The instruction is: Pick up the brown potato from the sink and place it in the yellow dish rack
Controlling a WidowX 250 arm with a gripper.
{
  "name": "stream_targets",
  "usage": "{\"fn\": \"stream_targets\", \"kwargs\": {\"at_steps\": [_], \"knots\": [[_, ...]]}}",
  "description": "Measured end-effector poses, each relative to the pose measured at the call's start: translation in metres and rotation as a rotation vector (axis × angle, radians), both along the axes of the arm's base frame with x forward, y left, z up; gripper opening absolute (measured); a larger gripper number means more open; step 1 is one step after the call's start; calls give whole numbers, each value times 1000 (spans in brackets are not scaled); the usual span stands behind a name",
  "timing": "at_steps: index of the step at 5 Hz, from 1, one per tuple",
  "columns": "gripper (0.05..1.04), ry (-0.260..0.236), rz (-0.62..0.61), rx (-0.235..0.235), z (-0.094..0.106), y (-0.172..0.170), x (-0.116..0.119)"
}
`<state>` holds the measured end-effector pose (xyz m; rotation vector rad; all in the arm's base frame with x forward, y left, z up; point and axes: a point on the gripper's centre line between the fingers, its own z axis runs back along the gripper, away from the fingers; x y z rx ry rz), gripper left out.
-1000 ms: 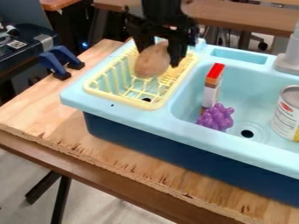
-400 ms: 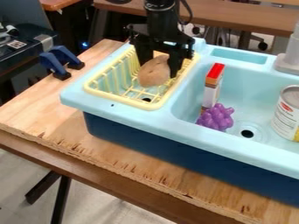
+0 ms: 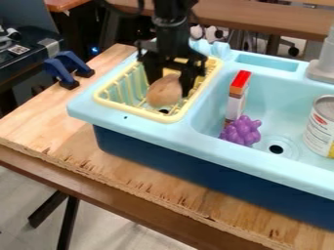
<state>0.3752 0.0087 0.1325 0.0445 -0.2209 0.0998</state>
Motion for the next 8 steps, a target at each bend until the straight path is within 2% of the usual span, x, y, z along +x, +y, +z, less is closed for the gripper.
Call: {"fn": "stream_targets", "kwargs": {"at_steps": [1,2,3,4,5,6,7,8], "knots": [[786,37,22,-51,-16,9,-11],[849,40,13,-73,-18,12,-12],[1020,42,7,-72,-18,12,-12],[1012,-12,-10,-62,-7,5,-15],[1011,-101,-36,-41,18,0,-19],[1011,-138,-52,-46,29,-1,-21],[1011,-166,-40,-78,38,3,-23],[1011,-157,-74,-91,45,-8,-28]]}}
